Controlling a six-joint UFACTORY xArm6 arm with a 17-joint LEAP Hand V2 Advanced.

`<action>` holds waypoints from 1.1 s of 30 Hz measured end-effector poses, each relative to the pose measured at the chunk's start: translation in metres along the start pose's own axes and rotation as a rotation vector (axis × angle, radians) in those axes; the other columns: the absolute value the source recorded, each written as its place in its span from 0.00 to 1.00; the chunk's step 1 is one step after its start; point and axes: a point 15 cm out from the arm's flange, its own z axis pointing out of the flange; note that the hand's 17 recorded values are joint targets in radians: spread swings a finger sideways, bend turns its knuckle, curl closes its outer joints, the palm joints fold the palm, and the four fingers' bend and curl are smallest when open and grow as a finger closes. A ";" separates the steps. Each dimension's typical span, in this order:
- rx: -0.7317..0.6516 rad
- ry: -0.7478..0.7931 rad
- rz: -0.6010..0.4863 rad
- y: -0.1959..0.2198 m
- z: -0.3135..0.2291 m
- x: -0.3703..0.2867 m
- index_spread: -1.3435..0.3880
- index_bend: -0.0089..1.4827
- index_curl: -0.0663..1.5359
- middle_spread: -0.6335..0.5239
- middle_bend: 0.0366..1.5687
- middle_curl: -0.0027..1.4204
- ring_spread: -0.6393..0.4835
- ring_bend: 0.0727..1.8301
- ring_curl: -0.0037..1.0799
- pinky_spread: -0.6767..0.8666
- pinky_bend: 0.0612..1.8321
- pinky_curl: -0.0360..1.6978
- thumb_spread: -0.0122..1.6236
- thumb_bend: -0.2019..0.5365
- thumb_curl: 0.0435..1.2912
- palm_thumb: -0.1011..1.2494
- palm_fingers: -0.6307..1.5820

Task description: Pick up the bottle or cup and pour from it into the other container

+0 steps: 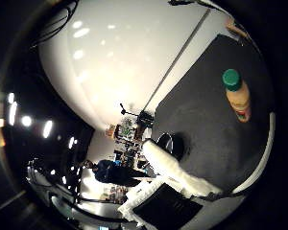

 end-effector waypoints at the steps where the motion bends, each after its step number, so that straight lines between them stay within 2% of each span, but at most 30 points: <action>1: 0.005 -0.011 0.007 0.000 0.002 0.007 0.65 0.11 0.22 0.59 0.13 0.24 0.71 0.15 0.24 0.70 0.34 0.04 0.64 0.24 0.21 0.45 0.37; 12: 0.030 -0.107 0.061 0.013 0.033 0.059 0.66 0.11 0.22 0.59 0.14 0.24 0.69 0.16 0.24 0.68 0.34 0.03 0.64 0.24 0.21 0.45 0.37; 24: 0.026 -0.145 0.117 0.019 0.067 0.102 0.66 0.11 0.22 0.60 0.15 0.25 0.69 0.17 0.24 0.67 0.34 0.03 0.64 0.24 0.22 0.46 0.37; 33: -0.013 -0.170 0.113 0.017 0.095 0.100 0.66 0.11 0.22 0.60 0.16 0.25 0.69 0.18 0.23 0.67 0.34 0.03 0.64 0.24 0.22 0.47 0.37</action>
